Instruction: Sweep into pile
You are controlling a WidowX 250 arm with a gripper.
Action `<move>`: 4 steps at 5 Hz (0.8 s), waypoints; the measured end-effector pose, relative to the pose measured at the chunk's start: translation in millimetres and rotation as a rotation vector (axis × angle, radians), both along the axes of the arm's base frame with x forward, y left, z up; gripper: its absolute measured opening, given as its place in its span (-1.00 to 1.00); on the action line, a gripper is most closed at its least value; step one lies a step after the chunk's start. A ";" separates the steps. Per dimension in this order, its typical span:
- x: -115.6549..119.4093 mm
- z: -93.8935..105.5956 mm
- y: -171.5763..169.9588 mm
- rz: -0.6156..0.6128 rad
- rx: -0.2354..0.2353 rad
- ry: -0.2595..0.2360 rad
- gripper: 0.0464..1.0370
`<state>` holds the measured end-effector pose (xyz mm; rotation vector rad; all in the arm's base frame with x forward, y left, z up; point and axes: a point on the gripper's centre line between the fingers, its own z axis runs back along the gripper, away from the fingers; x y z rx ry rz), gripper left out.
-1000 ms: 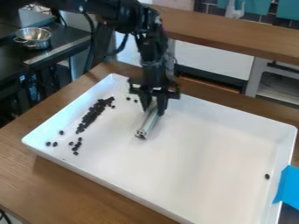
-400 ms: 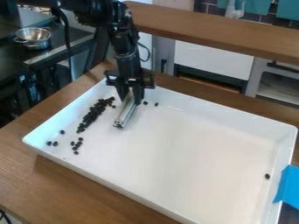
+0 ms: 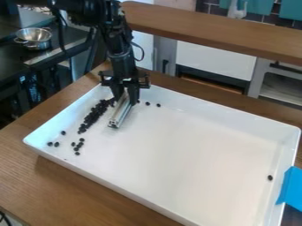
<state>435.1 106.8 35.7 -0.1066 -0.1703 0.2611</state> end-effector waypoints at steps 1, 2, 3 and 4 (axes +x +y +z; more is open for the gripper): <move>-13.0 0.3 -27.9 -0.058 -0.075 0.058 -0.33; -17.6 17.6 -73.7 -0.139 -0.099 0.047 -0.33; -16.3 16.7 -108.1 -0.177 -0.070 0.056 -0.33; -14.5 0.8 -119.1 -0.170 -0.023 0.076 -0.33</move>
